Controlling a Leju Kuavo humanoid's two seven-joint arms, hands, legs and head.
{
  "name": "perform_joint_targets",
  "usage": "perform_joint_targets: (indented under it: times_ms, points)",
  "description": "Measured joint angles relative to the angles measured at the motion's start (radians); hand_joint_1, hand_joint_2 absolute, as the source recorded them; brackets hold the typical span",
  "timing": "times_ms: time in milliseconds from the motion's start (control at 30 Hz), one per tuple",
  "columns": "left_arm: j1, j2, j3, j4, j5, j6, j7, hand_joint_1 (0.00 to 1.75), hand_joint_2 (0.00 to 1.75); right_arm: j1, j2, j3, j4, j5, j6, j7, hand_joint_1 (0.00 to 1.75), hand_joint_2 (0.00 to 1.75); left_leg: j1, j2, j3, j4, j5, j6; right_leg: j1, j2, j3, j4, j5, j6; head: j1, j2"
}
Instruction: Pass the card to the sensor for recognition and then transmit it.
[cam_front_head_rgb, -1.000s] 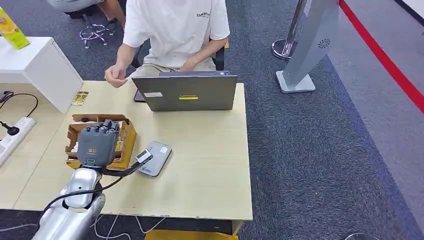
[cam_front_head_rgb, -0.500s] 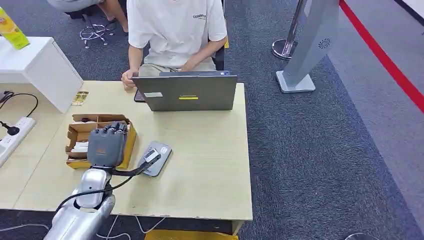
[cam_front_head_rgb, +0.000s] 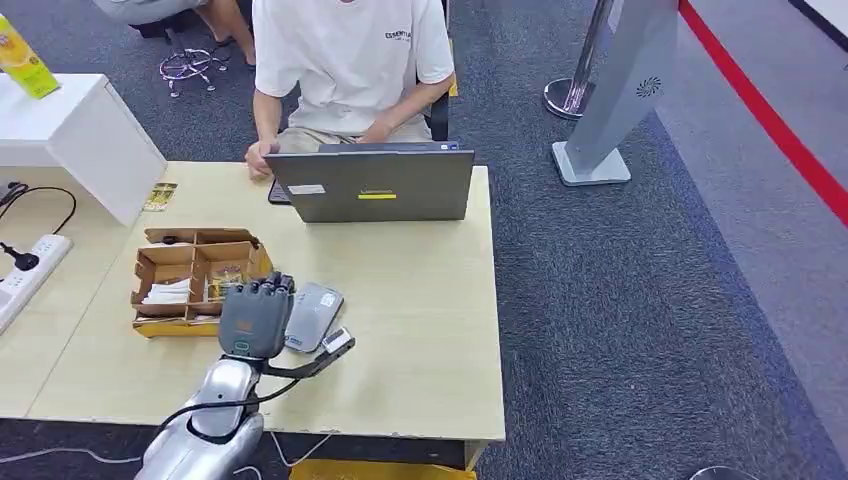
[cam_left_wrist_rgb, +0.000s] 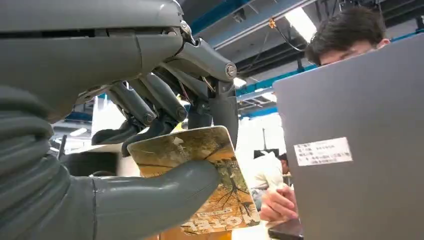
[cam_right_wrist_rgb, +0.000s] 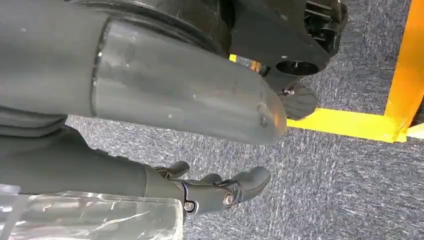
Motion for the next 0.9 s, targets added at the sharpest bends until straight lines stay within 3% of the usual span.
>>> perform_joint_targets:
  times_ms: [233,567,833,900]
  points:
    - [0.000,-0.020,-0.001,0.039,0.000,0.003,-0.007,1.75,1.75,0.000,0.000,-0.001,0.000,0.003,0.000,0.001,0.00,0.00,0.000,0.000,0.000,0.000,0.000,0.000,0.000,0.000,0.000,0.000,0.000,0.000,0.000,0.000]
    - [0.008,-0.096,0.000,0.196,0.000,0.069,-0.020,1.75,1.75,0.000,0.000,-0.005,0.003,0.019,0.001,0.005,0.00,0.00,0.000,0.000,0.000,0.000,0.000,0.000,0.000,0.000,0.000,0.000,0.000,0.000,0.000,0.000]
    - [0.021,-0.131,0.026,0.292,0.011,0.113,-0.058,1.75,1.75,0.000,0.000,-0.008,0.003,0.023,0.002,0.006,0.00,0.00,0.000,-0.001,0.000,0.000,0.000,0.000,0.000,-0.001,0.001,0.000,0.000,0.000,0.000,0.000]
    - [0.024,-0.133,0.036,0.296,0.006,0.132,-0.042,1.75,1.75,0.000,0.000,-0.010,0.004,0.024,0.002,0.006,0.00,0.00,0.000,-0.001,0.000,0.000,0.000,0.000,0.000,-0.001,0.001,0.000,0.000,0.000,0.000,0.000]
